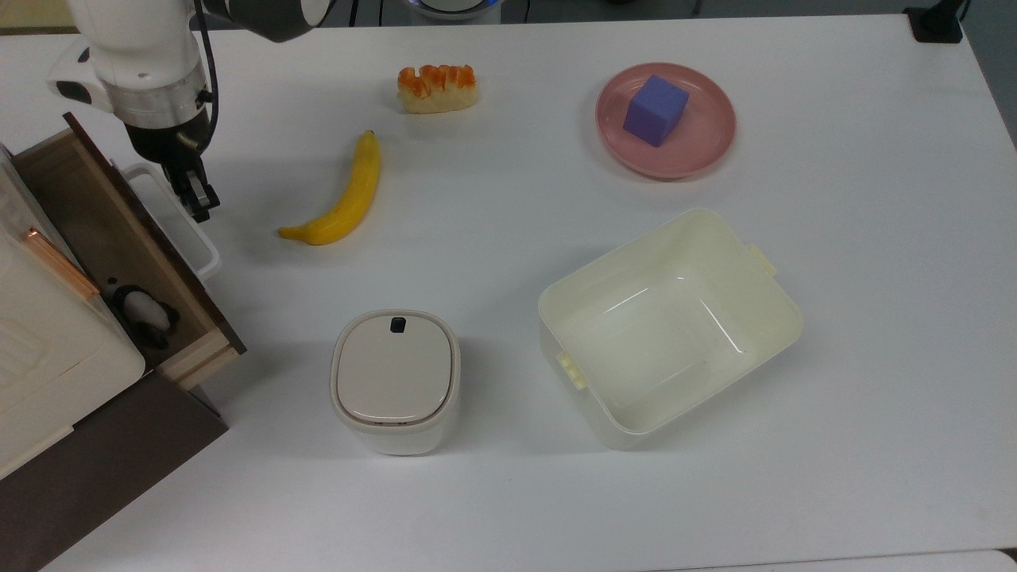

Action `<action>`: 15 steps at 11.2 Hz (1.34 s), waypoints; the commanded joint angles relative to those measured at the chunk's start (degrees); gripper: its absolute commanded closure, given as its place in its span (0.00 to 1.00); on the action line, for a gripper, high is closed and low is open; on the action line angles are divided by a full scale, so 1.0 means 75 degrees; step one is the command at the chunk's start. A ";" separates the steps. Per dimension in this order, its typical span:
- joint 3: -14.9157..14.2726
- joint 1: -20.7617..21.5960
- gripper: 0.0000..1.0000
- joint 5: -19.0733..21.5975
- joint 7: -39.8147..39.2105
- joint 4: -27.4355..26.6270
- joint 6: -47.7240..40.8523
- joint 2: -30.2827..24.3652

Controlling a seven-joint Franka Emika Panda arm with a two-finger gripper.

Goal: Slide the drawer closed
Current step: 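Move the gripper to the open wooden drawer's front and lower it, then push the wooden drawer front with the gripper into the box base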

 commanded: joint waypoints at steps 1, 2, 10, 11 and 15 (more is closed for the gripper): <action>-0.0117 -0.0059 1.00 -0.0479 0.0058 0.0238 0.0877 0.0450; -0.0117 -0.0152 1.00 -0.0550 0.0047 0.0529 0.1122 0.0636; -0.0164 -0.0364 1.00 -0.1078 -0.0442 0.0848 0.1922 0.0979; -0.0083 -0.0306 1.00 -0.1067 -0.1060 0.0848 0.1829 0.0885; 0.0538 0.0267 1.00 -0.1044 -0.1909 0.0848 -0.0041 0.0183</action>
